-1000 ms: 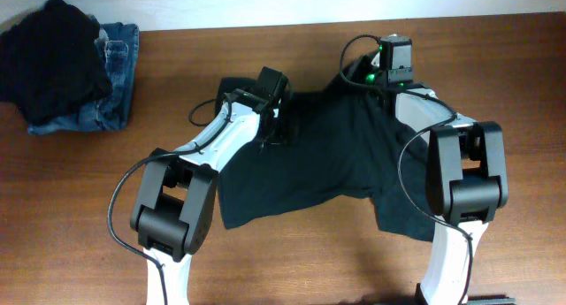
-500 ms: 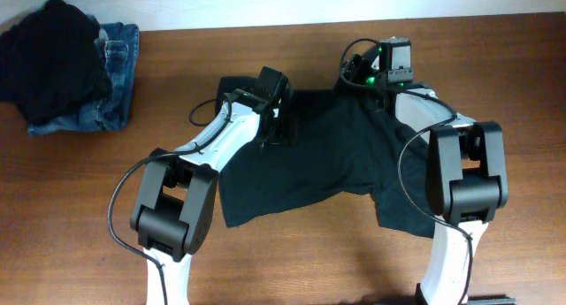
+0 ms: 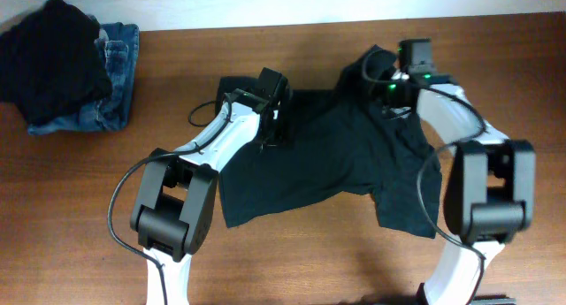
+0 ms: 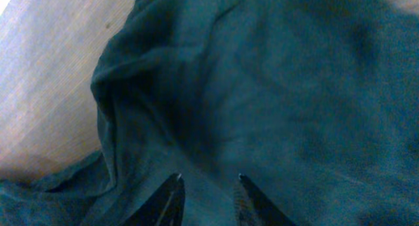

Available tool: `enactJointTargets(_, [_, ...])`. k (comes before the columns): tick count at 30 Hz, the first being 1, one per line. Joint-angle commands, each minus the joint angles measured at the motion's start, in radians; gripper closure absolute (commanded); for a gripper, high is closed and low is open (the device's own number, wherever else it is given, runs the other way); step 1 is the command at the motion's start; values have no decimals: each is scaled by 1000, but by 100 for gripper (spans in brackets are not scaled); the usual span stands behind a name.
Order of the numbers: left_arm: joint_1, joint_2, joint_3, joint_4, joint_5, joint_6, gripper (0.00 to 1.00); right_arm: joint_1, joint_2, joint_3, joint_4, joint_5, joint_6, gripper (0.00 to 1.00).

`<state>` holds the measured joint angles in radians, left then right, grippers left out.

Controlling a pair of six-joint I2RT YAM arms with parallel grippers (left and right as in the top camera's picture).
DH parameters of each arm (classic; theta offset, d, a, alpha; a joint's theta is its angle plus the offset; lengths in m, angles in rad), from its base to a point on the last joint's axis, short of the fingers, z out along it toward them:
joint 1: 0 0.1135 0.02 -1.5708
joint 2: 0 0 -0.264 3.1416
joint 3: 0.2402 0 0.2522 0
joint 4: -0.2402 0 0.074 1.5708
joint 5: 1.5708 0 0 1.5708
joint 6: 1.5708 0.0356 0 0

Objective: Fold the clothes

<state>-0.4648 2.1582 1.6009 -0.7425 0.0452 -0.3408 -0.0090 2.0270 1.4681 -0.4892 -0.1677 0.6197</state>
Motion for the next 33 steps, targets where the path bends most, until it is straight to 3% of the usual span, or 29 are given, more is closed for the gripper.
enactJointTargets(1, [-5, 2, 3, 7, 4, -2, 27, -20, -40, 10, -53, 42, -13, 69])
enactJointTargets(7, [-5, 2, 3, -28, 27, -1, 45, -60, -40, 10, -146, 46, -13, 69])
enactJointTargets(11, [-5, 2, 3, -128, 92, 3, 54, -98, -40, 10, -196, 39, -52, 77])
enactJointTargets(18, [-4, 2, 3, -330, 91, 38, 57, -108, -32, 9, -306, 19, -321, 88])
enactJointTargets(23, [-4, 2, 3, -381, 86, 44, 58, -108, -11, 8, -413, 20, -336, 92])
enactJointTargets(31, [-3, 15, 2, -429, 32, 44, 73, -108, -5, -68, -471, 25, -336, 96])
enactJointTargets(33, [-4, 26, 2, -428, 26, 44, 82, -109, -5, -108, -451, 26, -336, 96])
